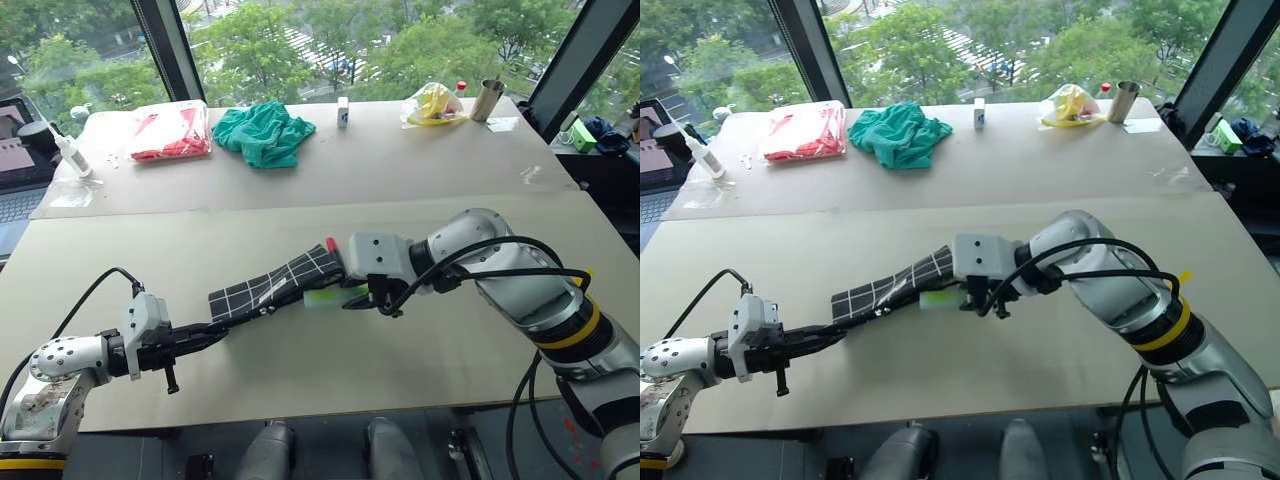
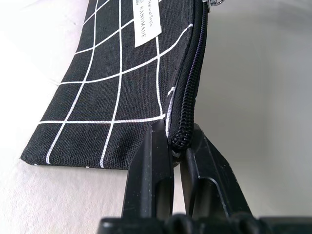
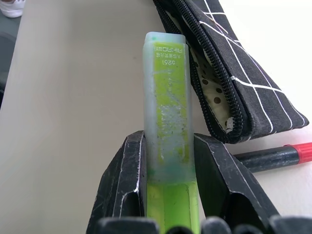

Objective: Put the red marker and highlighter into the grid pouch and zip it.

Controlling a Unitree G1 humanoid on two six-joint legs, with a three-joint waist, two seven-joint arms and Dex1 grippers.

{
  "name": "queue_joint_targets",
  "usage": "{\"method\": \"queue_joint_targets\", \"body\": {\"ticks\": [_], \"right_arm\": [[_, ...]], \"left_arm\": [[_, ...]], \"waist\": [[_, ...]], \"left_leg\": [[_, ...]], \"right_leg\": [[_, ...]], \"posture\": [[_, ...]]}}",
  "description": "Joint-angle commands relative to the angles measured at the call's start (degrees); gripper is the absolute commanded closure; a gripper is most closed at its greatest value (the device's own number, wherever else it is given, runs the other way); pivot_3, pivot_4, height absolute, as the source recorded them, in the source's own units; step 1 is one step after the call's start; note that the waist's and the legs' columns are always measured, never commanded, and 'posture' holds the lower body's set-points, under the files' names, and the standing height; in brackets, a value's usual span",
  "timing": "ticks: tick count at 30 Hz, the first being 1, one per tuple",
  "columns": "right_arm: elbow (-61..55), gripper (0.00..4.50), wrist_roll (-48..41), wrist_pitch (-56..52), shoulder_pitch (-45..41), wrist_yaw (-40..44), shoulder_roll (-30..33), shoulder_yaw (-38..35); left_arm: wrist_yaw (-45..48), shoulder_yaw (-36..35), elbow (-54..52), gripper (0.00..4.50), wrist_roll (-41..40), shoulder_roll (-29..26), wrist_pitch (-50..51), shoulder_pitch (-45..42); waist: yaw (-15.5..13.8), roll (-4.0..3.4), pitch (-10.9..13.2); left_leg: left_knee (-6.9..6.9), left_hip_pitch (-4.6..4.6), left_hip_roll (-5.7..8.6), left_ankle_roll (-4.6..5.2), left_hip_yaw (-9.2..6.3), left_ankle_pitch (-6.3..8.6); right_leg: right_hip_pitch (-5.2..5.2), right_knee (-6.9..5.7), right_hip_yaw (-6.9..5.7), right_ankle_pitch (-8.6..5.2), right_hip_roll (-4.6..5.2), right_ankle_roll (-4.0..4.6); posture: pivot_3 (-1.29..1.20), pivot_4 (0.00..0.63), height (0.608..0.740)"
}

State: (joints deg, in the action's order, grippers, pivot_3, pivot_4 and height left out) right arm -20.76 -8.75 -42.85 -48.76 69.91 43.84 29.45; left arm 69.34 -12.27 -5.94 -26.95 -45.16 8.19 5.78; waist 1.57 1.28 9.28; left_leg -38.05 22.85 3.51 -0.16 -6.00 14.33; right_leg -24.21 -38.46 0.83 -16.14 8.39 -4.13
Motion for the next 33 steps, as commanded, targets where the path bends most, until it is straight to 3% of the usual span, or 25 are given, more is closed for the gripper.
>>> {"method": "queue_joint_targets", "body": {"ticks": [1, 14, 25, 33], "right_arm": [[-1.7, 3.49, 0.4, 0.7, -0.7, -0.2, 0.5, -1.8], [-1.9, 3.49, 2.6, -5.3, -1.9, -3.8, -1.6, -1.3], [1.7, 3.49, 11.4, 0.2, -3.1, -7.0, -2.6, 4.7], [5.4, 3.49, 14.2, 0.3, -5.7, -7.7, -6.4, 5.2]], "left_arm": [[0.2, 0.2, -0.5, 4.50, 0.4, 0.0, -1.4, -0.1], [-3.6, 2.5, 1.0, 4.50, 6.5, -0.2, -2.6, -0.4], [-8.4, 1.6, -2.0, 4.50, 3.7, 2.8, 2.9, -3.1], [-10.4, 6.5, -5.4, 4.50, 9.9, 0.6, 3.8, -1.7]], "waist": [[0.0, 0.00, 0.0], [0.0, 0.00, 0.0], [0.0, 0.00, 0.0], [0.6, 0.00, 0.0]], "left_leg": [[0.00, 0.00, 0.00, 0.00, 0.00, 0.00], [0.00, 0.01, 0.01, 0.00, 0.00, 0.00], [-0.04, 0.02, 0.02, -0.01, 0.00, -0.01], [-0.03, 0.02, 0.02, -0.02, -0.03, -0.01]], "right_leg": [[0.00, 0.00, 0.00, 0.00, 0.00, 0.00], [-0.03, -0.02, 0.01, 0.00, 0.00, 0.00], [-0.04, -0.07, 0.01, 0.00, 0.00, 0.00], [-0.05, -0.09, 0.01, 0.00, 0.00, 0.00]], "posture": [[0.00, 0.150, 0.740], [0.00, 0.150, 0.740], [0.00, 0.150, 0.740], [0.00, 0.150, 0.740]]}}
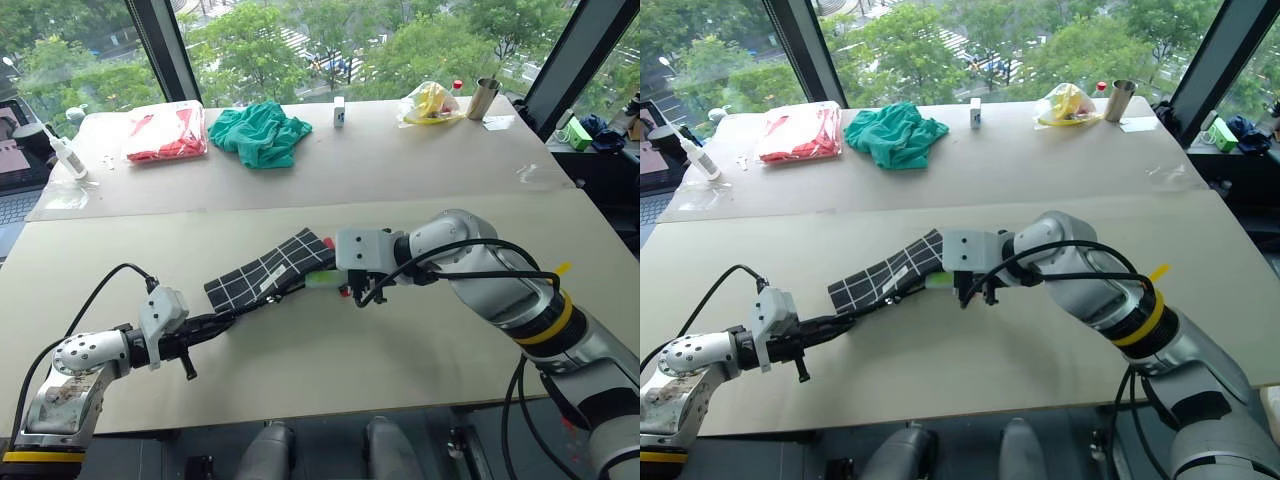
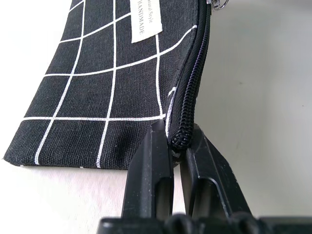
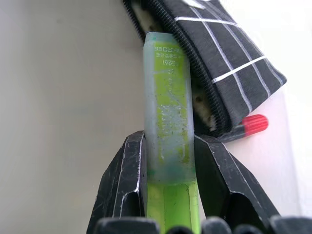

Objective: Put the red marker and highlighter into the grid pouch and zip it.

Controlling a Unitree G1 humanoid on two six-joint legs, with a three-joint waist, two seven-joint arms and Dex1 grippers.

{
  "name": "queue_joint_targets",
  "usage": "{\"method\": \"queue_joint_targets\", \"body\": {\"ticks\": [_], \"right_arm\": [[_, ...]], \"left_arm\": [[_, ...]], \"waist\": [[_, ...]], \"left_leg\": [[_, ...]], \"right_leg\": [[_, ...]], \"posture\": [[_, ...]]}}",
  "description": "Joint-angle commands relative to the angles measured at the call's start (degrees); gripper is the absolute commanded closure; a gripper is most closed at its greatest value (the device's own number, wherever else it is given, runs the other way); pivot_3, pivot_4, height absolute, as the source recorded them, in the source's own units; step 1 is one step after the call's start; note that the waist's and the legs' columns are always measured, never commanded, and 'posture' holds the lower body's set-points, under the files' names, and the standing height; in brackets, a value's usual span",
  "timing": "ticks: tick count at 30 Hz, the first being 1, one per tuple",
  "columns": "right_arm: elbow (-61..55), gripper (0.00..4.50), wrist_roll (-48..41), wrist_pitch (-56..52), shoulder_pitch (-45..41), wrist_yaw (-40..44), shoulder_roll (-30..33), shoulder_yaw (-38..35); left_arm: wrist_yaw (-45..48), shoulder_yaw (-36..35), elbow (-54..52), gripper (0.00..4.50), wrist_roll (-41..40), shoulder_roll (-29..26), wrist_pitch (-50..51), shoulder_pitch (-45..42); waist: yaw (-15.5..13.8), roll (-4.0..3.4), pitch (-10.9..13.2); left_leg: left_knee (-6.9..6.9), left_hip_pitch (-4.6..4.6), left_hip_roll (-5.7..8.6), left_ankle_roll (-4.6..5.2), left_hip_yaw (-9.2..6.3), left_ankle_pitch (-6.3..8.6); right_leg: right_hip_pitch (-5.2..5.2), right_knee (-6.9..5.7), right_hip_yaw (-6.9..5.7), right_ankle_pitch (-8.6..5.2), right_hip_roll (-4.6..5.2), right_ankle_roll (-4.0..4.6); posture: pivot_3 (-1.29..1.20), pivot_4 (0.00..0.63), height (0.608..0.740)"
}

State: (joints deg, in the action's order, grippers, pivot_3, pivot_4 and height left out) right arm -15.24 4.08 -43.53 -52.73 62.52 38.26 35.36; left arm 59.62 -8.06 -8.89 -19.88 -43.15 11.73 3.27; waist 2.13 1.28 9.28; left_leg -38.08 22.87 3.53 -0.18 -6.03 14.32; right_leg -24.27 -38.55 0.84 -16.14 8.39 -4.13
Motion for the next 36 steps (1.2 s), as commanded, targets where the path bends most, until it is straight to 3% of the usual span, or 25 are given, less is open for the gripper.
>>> {"method": "queue_joint_targets", "body": {"ticks": [1, 14, 22, 25, 31, 36], "right_arm": [[0.1, 3.49, 1.5, 1.0, -1.9, -0.3, -1.0, -0.8], [5.6, 3.49, 10.8, 5.1, -2.7, -2.9, -7.2, 5.7], [9.9, 3.49, 11.9, 9.1, -2.6, -9.2, -15.5, 2.8], [10.3, 3.49, 10.7, 13.6, -1.3, -10.9, -17.0, 1.0], [9.5, 3.49, 8.3, 24.5, 1.4, -7.6, -13.5, -1.6], [12.3, 3.49, 12.7, 32.1, 1.5, -5.5, -8.1, 0.1]], "left_arm": [[-0.8, 3.0, -2.8, 4.50, 3.6, -1.7, 0.3, 1.0], [-6.0, 6.4, -4.2, 4.50, 5.8, 0.6, 2.8, -3.6], [-6.7, 6.2, -4.3, 4.50, 5.0, 1.6, 2.9, -4.4], [-6.7, 6.0, -4.5, 4.50, 4.4, 2.1, 3.1, -4.7], [-5.9, 4.9, -5.9, 4.50, 1.3, 2.7, 4.1, -4.8], [-4.6, 4.5, -6.4, 4.50, -0.5, 1.9, 5.1, -4.6]], "waist": [[0.0, 0.00, 0.0], [-0.1, 0.00, 0.0], [0.2, 0.00, 0.0], [0.2, 0.00, 0.0], [0.2, 0.00, 0.0], [0.3, 0.00, 0.0]], "left_leg": [[0.00, 0.00, 0.01, 0.00, -0.01, 0.00], [-0.01, 0.01, 0.05, -0.04, -0.01, -0.02], [-0.01, 0.00, 0.05, -0.11, -0.06, -0.07], [-0.01, 0.00, 0.06, -0.55, -0.07, -0.32], [-0.01, 0.01, 0.06, -0.57, -0.08, -0.33], [-0.01, 0.00, 0.06, -0.56, -0.05, -0.32]], "right_leg": [[0.01, 0.01, -0.01, 0.00, 0.00, 0.00], [0.00, -0.03, 0.00, 0.00, 0.01, 0.00], [-0.03, -0.13, 0.00, 0.00, 0.00, 0.00], [-0.02, -0.12, 0.00, 0.00, 0.00, 0.00], [-0.02, -0.11, 0.00, 0.00, 0.00, 0.00], [-0.02, -0.11, 0.00, 0.00, 0.00, 0.00]], "posture": [[0.00, 0.150, 0.740], [0.00, 0.150, 0.740], [0.00, 0.150, 0.740], [0.00, 0.150, 0.740], [0.00, 0.150, 0.740], [0.00, 0.150, 0.740]]}}
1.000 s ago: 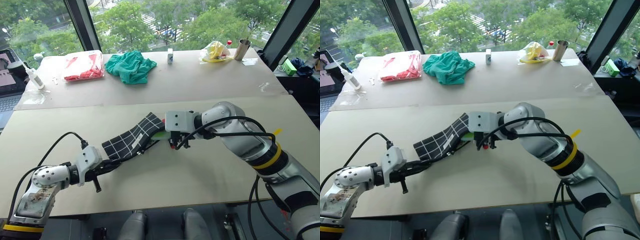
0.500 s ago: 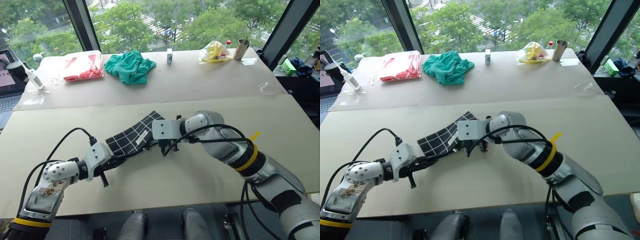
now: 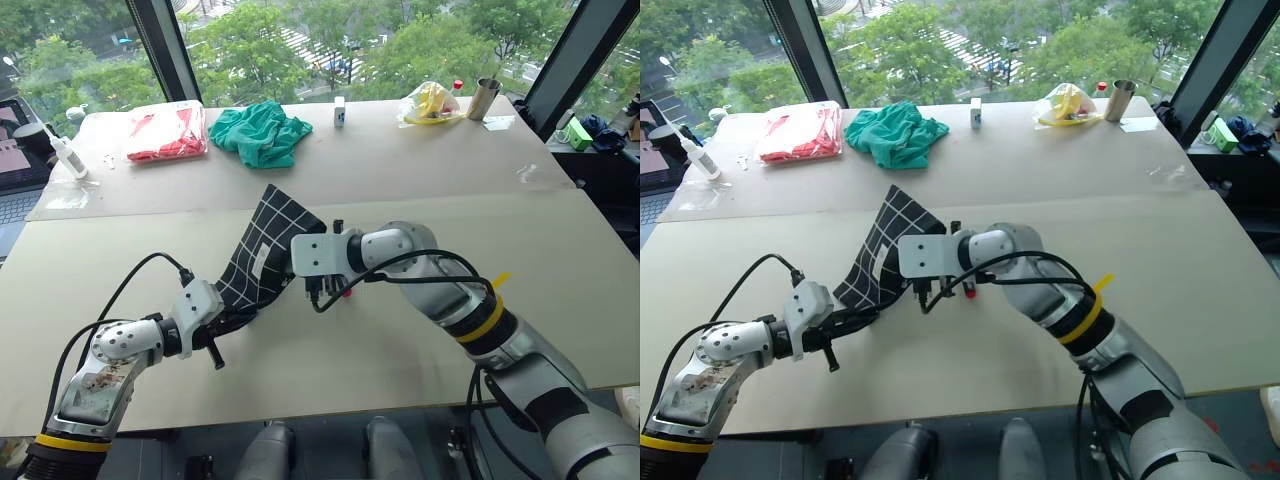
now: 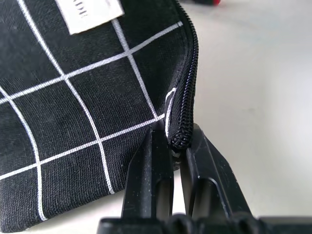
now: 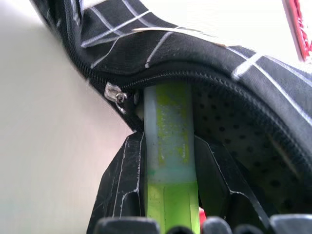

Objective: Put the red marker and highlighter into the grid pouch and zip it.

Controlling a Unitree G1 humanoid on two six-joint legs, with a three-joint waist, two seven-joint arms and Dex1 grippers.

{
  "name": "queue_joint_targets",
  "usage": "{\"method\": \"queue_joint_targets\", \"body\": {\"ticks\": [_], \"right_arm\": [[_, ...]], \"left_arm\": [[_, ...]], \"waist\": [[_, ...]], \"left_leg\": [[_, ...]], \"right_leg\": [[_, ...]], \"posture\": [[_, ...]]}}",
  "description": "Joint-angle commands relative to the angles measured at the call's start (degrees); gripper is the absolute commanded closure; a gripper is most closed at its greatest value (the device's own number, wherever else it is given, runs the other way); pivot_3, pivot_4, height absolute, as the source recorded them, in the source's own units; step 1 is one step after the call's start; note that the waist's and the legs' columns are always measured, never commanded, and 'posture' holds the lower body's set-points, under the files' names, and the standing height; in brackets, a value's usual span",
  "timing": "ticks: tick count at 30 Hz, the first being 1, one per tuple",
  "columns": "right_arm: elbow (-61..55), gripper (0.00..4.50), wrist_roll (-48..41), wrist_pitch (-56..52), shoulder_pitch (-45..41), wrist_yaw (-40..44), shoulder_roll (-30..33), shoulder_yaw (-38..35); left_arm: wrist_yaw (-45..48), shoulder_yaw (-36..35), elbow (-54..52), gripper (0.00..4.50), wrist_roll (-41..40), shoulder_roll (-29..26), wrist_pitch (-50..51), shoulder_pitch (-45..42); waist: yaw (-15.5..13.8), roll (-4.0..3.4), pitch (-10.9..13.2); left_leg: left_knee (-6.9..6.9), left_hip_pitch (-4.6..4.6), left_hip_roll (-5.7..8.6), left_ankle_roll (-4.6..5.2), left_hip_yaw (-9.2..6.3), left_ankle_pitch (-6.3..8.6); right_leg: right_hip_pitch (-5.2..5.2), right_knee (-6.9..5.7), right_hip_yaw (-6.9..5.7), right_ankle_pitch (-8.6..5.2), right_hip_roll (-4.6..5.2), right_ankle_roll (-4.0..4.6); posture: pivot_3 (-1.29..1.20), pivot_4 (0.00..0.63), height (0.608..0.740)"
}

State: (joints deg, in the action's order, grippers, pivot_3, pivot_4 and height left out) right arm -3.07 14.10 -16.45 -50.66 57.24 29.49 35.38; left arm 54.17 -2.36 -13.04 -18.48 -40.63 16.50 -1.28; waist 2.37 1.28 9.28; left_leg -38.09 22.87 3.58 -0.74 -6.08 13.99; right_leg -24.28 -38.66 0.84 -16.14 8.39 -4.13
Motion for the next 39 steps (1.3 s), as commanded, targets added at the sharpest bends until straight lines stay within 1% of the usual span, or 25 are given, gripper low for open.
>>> {"method": "queue_joint_targets", "body": {"ticks": [1, 4, 9, 12, 13, 16, 19, 23, 26, 28, 34, 38, 39], "right_arm": [[1.0, 3.49, 4.5, 6.7, -0.8, -0.5, 1.4, 0.7], [2.6, 3.49, 9.8, 8.8, -1.4, -1.6, 1.9, 2.1], [4.3, 3.49, 16.9, 7.7, -2.1, -4.8, -1.0, 2.7], [4.8, 3.49, 20.4, 12.9, -1.6, -7.0, -1.5, 4.2], [5.0, 3.49, 20.9, 16.4, -1.4, -8.3, -1.4, 4.7], [5.4, 3.49, 19.8, 22.1, -0.4, -9.0, -1.6, 4.4], [5.8, 3.49, 18.2, 25.7, 0.0, -8.1, -1.7, 3.4], [8.3, 3.49, 13.0, 30.1, -0.8, -7.3, -2.1, 0.3], [12.4, 3.49, 12.9, 34.9, -2.6, -11.9, -3.9, -1.5], [13.2, 3.49, 12.6, 37.5, -1.9, -12.4, -4.6, -1.4], [16.0, 3.49, 14.4, 39.7, -0.3, -12.6, -5.1, -0.6], [17.3, 3.49, 13.0, 39.4, 0.5, -11.9, -6.0, -1.3], [17.1, 2.99, 12.1, 39.0, 0.7, -11.2, -6.0, -1.7]], "left_arm": [[1.1, -1.2, -2.3, 4.50, -2.1, -0.7, 0.6, 0.0], [1.4, -1.3, -2.6, 4.50, -2.7, -0.9, 1.2, 0.3], [1.7, -1.2, -3.0, 4.50, -3.6, -1.0, 1.8, 0.8], [2.1, -1.1, -3.1, 4.50, -3.9, -1.1, 1.9, 1.0], [2.2, -1.1, -3.2, 4.50, -4.0, -1.1, 2.0, 1.1], [2.4, -0.9, -3.5, 4.50, -4.3, -1.0, 2.3, 1.2], [2.6, -0.8, -4.1, 4.50, -4.7, -0.9, 2.8, 1.4], [2.8, -0.8, -4.3, 4.50, -4.9, -1.0, 3.2, 1.5], [2.9, -0.8, -4.4, 4.50, -5.2, -1.0, 3.5, 1.5], [2.9, -0.7, -4.6, 4.50, -5.5, -0.9, 3.6, 1.5], [2.7, -1.0, -5.1, 4.50, -6.4, -0.5, 4.2, 1.3], [3.0, -1.1, -5.2, 4.50, -7.1, -0.5, 4.6, 1.2], [3.0, -1.1, -5.1, 4.50, -7.2, -0.5, 4.7, 1.1]], "waist": [[0.1, 0.00, 0.0], [0.4, 0.00, 0.0], [0.3, 0.00, 0.0], [0.2, 0.00, 0.0], [0.2, 0.00, 0.0], [0.2, 0.00, 0.0], [0.2, 0.00, 0.0], [0.2, 0.00, 0.0], [0.2, 0.00, 0.0], [0.2, 0.00, 0.0], [0.3, 0.00, 0.0], [0.3, 0.00, 0.0], [0.3, 0.00, 0.0]], "left_leg": [[0.01, 0.00, -0.01, 0.00, 0.00, 0.00], [0.04, -0.02, -0.04, 0.00, 0.03, 0.00], [0.04, -0.02, -0.04, -0.02, 0.03, -0.01], [0.04, -0.01, -0.03, -0.03, 0.03, -0.02], [0.04, -0.01, -0.03, -0.03, 0.03, -0.02], [0.04, -0.01, -0.03, -0.04, 0.03, -0.02], [0.04, -0.01, -0.03, -0.04, 0.04, -0.03], [0.04, -0.02, -0.03, -0.04, 0.03, -0.03], [0.04, -0.02, -0.04, -0.04, 0.03, -0.03], [0.04, -0.03, -0.04, -0.05, 0.03, -0.03], [0.06, -0.03, -0.04, -0.05, 0.03, -0.03], [0.06, -0.03, -0.04, -0.05, 0.03, -0.03], [0.06, -0.02, -0.04, -0.05, 0.03, -0.03]], "right_leg": [[0.00, -0.01, 0.00, 0.00, 0.00, 0.00], [-0.02, -0.01, 0.00, 0.00, -0.03, 0.00], [-0.02, -0.02, 0.01, 0.00, -0.03, 0.00], [-0.03, -0.01, 0.01, 0.00, -0.03, 0.00], [-0.02, -0.01, 0.01, 0.00, -0.03, 0.00], [-0.01, 0.00, 0.01, 0.00, -0.03, 0.00], [0.00, 0.01, 0.01, 0.00, -0.03, 0.00], [0.01, 0.01, 0.01, 0.00, -0.03, 0.00], [0.02, 0.03, 0.01, 0.00, -0.03, 0.00], [0.01, 0.03, 0.01, 0.00, -0.03, 0.00], [0.01, 0.02, 0.01, 0.00, -0.04, 0.00], [0.02, 0.03, 0.01, 0.00, -0.04, 0.00], [0.02, 0.03, 0.02, 0.00, -0.04, 0.00]], "posture": [[0.00, 0.150, 0.740], [0.00, 0.150, 0.740], [0.00, 0.150, 0.740], [0.00, 0.150, 0.740], [0.00, 0.150, 0.740], [0.00, 0.150, 0.740], [0.00, 0.150, 0.740], [0.00, 0.150, 0.740], [0.00, 0.150, 0.740], [0.00, 0.150, 0.740], [0.00, 0.150, 0.740], [0.00, 0.150, 0.740], [0.00, 0.150, 0.740]]}}
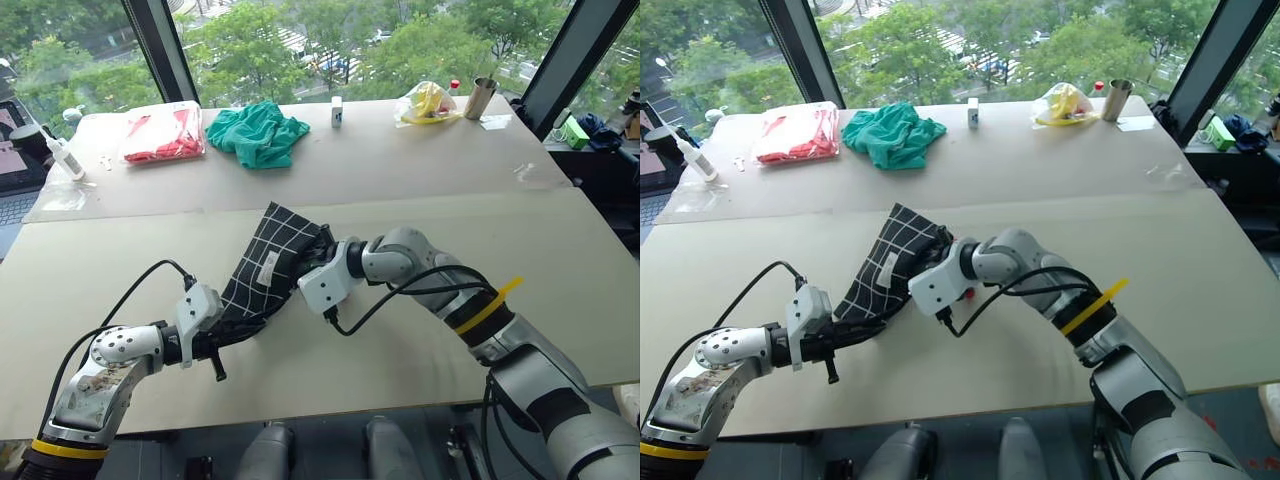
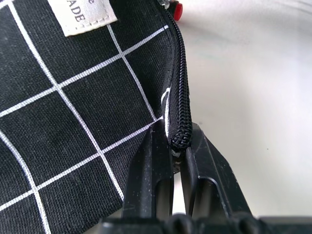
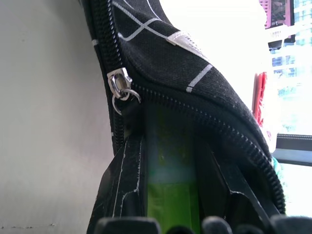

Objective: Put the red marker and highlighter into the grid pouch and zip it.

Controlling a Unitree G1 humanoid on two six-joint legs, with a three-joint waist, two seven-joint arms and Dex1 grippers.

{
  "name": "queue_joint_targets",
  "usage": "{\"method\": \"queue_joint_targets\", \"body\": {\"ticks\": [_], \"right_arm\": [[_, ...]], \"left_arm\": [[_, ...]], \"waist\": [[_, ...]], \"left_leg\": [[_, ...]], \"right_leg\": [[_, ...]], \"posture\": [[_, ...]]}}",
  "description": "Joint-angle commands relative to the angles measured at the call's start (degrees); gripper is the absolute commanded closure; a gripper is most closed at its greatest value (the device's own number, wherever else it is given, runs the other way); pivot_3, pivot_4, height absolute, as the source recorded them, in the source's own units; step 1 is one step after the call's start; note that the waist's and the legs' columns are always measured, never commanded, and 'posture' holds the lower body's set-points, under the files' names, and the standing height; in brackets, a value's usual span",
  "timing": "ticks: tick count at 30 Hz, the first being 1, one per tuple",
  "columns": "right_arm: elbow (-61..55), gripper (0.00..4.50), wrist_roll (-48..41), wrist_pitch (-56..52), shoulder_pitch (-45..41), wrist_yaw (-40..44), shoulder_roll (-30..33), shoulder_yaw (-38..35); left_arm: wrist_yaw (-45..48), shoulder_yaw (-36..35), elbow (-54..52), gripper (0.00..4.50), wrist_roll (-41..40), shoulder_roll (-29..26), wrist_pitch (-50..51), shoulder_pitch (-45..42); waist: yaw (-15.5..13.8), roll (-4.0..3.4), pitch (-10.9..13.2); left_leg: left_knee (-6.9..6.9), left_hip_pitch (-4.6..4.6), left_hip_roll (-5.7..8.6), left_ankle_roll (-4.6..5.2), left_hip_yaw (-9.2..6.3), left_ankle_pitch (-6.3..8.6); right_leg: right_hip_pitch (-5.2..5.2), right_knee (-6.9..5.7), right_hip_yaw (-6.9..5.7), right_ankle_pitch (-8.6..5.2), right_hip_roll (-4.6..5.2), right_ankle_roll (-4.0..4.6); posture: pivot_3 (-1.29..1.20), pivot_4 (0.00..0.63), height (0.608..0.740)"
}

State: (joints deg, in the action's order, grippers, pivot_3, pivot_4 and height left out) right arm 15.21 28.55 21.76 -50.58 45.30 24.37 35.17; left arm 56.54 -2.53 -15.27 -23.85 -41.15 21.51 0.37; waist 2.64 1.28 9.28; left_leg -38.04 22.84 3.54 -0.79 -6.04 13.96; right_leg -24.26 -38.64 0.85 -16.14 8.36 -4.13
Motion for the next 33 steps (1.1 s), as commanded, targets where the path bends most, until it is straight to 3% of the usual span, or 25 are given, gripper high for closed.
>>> {"method": "queue_joint_targets", "body": {"ticks": [1, 8, 9, 16, 20, 24, 27, 31, 33], "right_arm": [[-1.5, 2.48, -3.2, 0.5, 0.9, 1.9, -0.7, -1.7], [-2.5, 0.17, -9.0, 3.0, -0.4, 6.1, 1.5, -5.2], [-2.5, 0.03, -10.5, 3.3, -0.9, 6.7, 2.0, -6.2], [-4.7, 0.03, -19.7, -1.3, -5.2, 13.5, 8.3, -13.9], [-12.3, 0.03, -29.7, -19.7, -3.8, 22.7, 14.4, -19.1], [-18.3, 0.03, -37.3, -35.1, 3.0, 30.6, 22.7, -22.2], [-19.2, 0.03, -38.9, -43.1, 6.4, 26.8, 22.2, -23.9], [-23.5, 0.03, -42.8, -71.1, 7.8, 15.0, 14.7, -25.8], [-28.6, 0.03, -42.7, -80.2, 9.8, 10.6, 11.8, -23.5]], "left_arm": [[0.6, -0.9, -2.9, 4.50, -1.9, 0.0, -0.3, -0.6], [0.7, -0.8, -2.4, 4.50, -2.8, 0.6, -0.1, -1.2], [0.5, -1.0, -2.3, 4.50, -3.2, 0.9, 0.1, -1.4], [-4.7, -7.0, -3.1, 4.50, -13.9, 5.4, 7.9, -4.3], [-5.2, -8.7, -4.7, 4.50, -17.1, 4.8, 11.0, -4.3], [-5.5, -9.1, -5.2, 4.50, -17.3, 4.3, 11.7, -4.0], [-6.4, -10.2, -4.8, 4.50, -18.0, 4.4, 12.0, -4.3], [-6.7, -11.9, -4.6, 4.50, -19.2, 3.9, 12.8, -4.2], [-6.3, -12.2, -4.3, 4.50, -18.9, 3.3, 12.8, -3.6]], "waist": [[0.0, 0.00, 0.0], [-0.1, 0.00, 0.0], [-0.1, 0.00, 0.0], [-0.1, 0.00, 0.0], [-0.2, 0.01, 0.0], [-0.8, 0.02, 0.0], [-0.8, 0.02, 0.0], [0.1, 0.01, 0.0], [-0.2, 0.01, 0.0]], "left_leg": [[0.00, 0.00, 0.00, 0.00, 0.00, 0.00], [0.00, -0.01, 0.00, 0.00, -0.02, 0.00], [0.00, 0.00, 0.00, 0.00, -0.02, 0.00], [-0.01, 0.00, -0.01, 0.00, -0.01, 0.00], [-0.01, 0.02, -0.02, 0.01, -0.01, 0.01], [-0.01, 0.01, -0.03, 0.37, -0.04, 0.22], [-0.06, 0.00, -0.01, 0.59, 0.00, 0.34], [-0.05, -0.04, -0.14, 0.57, 0.07, 0.33], [-0.04, 0.00, -0.18, 0.56, 0.03, 0.32]], "right_leg": [[0.00, 0.00, 0.00, 0.00, 0.00, 0.00], [0.03, 0.01, 0.00, 0.00, 0.00, 0.00], [0.02, 0.01, 0.00, 0.00, 0.00, 0.00], [0.02, 0.04, 0.00, 0.00, 0.00, 0.00], [0.05, 0.08, 0.01, 0.00, 0.01, 0.00], [0.17, 0.20, -0.02, 0.00, 0.02, 0.00], [0.17, 0.21, 0.03, 0.00, 0.02, 0.00], [0.05, 0.06, 0.10, 0.04, -0.06, 0.07], [0.00, 0.02, 0.09, 0.04, -0.04, 0.07]], "posture": [[0.00, 0.150, 0.740], [0.00, 0.150, 0.740], [0.00, 0.150, 0.740], [0.00, 0.150, 0.740], [0.00, 0.150, 0.740], [0.00, 0.150, 0.740], [0.00, 0.150, 0.740], [0.00, 0.150, 0.740], [0.00, 0.150, 0.740]]}}
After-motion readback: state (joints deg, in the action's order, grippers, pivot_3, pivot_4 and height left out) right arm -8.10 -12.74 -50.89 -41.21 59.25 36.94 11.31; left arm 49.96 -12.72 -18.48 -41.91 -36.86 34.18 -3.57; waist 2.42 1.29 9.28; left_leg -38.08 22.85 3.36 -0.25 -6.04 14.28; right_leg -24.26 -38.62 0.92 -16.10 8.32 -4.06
